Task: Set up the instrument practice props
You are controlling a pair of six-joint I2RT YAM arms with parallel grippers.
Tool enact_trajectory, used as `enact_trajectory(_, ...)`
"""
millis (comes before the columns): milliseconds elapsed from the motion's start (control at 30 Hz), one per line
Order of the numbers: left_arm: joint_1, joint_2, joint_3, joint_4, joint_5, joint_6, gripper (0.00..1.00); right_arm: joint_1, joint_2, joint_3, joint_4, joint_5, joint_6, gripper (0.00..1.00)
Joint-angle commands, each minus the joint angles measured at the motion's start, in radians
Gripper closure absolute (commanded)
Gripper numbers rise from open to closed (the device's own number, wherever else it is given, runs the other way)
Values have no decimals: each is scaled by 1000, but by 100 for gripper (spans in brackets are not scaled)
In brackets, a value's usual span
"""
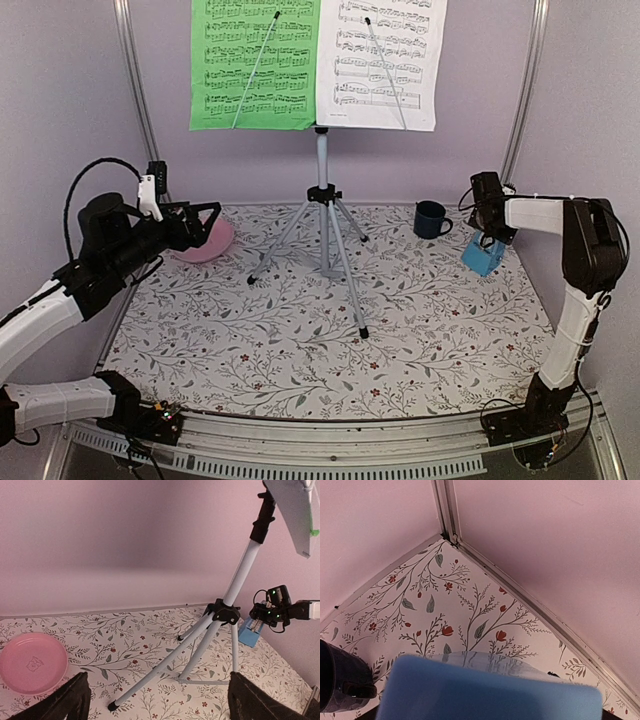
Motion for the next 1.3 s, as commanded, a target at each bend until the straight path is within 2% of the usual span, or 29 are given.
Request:
enact_trajectory(0,-2,-22,-12,16,6,-7,5,-2,-22,6,10,-7,25,19)
enact_trajectory(300,-2,-24,-35,18,13,5,1,6,-139,-66,67,-91,-69,35)
enact_trajectory(667,-2,19,-47,29,61,11,1,48,-348,-190,117,-270,-238,41)
enact_trajectory(900,-25,18,-114,110,120,-34,1,79,-528,-311,144,-509,-338,45)
enact_trajectory(1267,-149,70,-162,162,102,43,1,180,-754,-450,181,-975,-427,47)
